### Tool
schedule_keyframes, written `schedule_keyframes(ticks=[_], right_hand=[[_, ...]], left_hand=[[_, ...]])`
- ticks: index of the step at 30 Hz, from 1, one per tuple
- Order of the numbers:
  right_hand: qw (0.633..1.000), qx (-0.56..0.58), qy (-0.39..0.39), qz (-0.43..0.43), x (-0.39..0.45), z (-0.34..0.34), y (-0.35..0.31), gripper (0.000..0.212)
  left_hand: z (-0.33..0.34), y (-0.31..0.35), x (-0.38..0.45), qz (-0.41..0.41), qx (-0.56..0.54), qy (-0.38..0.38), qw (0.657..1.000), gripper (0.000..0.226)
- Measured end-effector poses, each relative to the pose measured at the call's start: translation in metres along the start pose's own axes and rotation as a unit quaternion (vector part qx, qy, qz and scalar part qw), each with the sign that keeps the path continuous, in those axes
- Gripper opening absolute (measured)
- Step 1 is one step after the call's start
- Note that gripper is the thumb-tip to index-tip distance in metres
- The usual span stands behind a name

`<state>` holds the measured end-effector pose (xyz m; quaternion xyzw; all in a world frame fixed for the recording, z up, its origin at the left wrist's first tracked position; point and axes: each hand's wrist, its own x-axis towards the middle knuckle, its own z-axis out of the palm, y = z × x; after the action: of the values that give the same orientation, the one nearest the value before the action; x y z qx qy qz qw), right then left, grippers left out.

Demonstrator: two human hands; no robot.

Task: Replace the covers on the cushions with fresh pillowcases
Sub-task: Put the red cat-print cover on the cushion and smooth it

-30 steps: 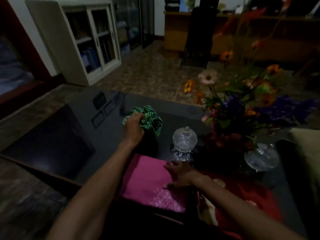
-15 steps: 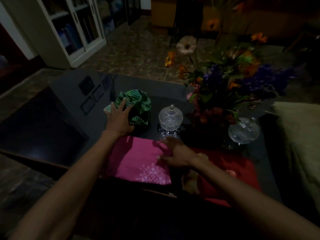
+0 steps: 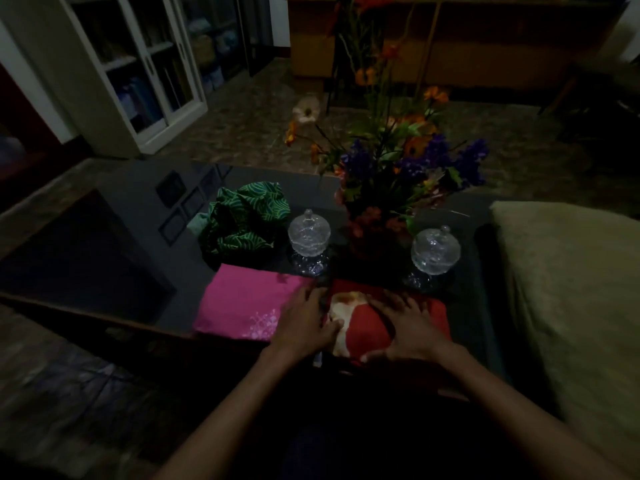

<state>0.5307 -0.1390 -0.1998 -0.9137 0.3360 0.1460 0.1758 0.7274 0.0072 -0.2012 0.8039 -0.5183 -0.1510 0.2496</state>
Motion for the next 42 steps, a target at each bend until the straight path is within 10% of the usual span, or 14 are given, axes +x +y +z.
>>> schedule_keyframes(ticks=[13,21,32,38,42], right_hand=[[0.993,0.108,0.048,0.031,-0.005,0.002,-0.008,0.055],[0.897,0.395,0.188,0.053,-0.045,-0.052,0.01,0.014],[0.738,0.642,0.201,-0.043,-0.163,-0.13,0.046,0.018],[0.737,0.628,0.248,-0.033,-0.231,-0.14,0.081,0.03],[0.747,0.609,0.26,-0.054,-0.265,-0.133,0.092,0.036]], left_hand=[[0.005,0.014,-0.023,-0.024,-0.036,0.038,0.998,0.057],[-0.001,0.095,-0.03,-0.034,-0.336,-0.032,0.941,0.035],[0.005,0.233,-0.025,-0.052,-0.574,-0.074,0.814,0.052],[-0.001,0.303,-0.047,0.024,-0.481,-0.136,0.866,0.034],[-0.001,0.336,-0.061,0.052,-0.361,-0.203,0.909,0.069]])
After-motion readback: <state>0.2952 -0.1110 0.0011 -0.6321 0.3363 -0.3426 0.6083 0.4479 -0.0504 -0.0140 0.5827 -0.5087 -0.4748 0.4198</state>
